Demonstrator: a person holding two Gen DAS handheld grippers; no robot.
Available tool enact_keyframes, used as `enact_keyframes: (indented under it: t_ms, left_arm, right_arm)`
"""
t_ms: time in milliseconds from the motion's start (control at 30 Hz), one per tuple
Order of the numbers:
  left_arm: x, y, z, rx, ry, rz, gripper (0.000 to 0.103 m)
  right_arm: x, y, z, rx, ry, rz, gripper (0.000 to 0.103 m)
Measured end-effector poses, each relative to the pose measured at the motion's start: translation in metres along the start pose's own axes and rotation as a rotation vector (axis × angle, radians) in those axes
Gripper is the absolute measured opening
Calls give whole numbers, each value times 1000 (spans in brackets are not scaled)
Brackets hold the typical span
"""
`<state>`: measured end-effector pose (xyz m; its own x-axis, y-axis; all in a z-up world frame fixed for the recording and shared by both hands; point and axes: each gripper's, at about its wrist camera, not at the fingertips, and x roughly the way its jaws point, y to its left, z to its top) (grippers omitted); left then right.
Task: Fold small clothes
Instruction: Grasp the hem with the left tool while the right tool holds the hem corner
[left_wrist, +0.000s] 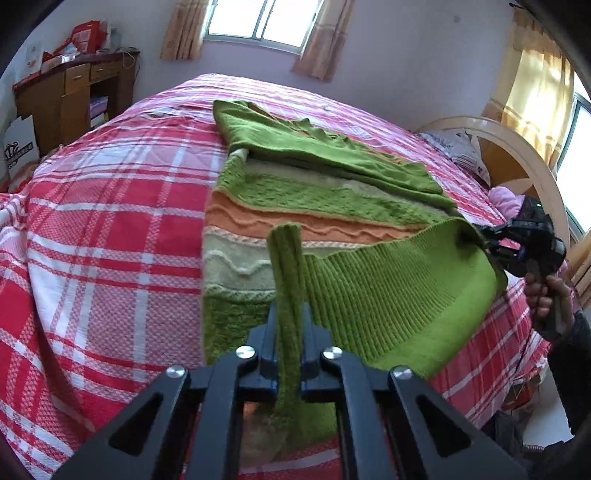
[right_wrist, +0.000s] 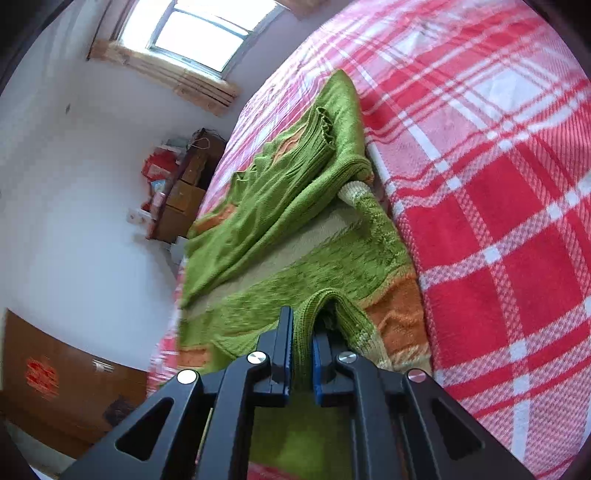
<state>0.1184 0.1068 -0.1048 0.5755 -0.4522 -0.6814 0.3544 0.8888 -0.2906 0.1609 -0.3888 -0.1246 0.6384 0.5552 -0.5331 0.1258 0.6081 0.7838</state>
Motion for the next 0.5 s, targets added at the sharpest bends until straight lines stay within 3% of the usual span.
enact_keyframes:
  t_ms: [100, 133, 167, 200, 233, 333, 500]
  left_arm:
    - [2, 2, 1, -10, 4, 12, 6]
    - [2, 2, 2, -13, 5, 14, 6]
    - [3, 2, 2, -13, 6, 17, 6]
    - [3, 3, 3, -13, 8, 20, 6]
    - [4, 2, 4, -12, 10, 25, 6]
    - [6, 4, 6, -26, 12, 25, 7]
    - [6, 3, 7, -22, 9, 29, 8]
  right_arm:
    - [-22, -3, 3, 59, -26, 165, 12]
    - [-31, -3, 4, 62, -39, 198, 22]
    - [-43, 0, 5, 48, -68, 215, 44]
    - [-52, 1, 5, 29, -102, 206, 74]
    - [-65, 4, 5, -3, -158, 181, 85]
    - [-91, 12, 3, -104, -266, 93, 88]
    - [-63, 48, -8, -442, -172, -144, 88]
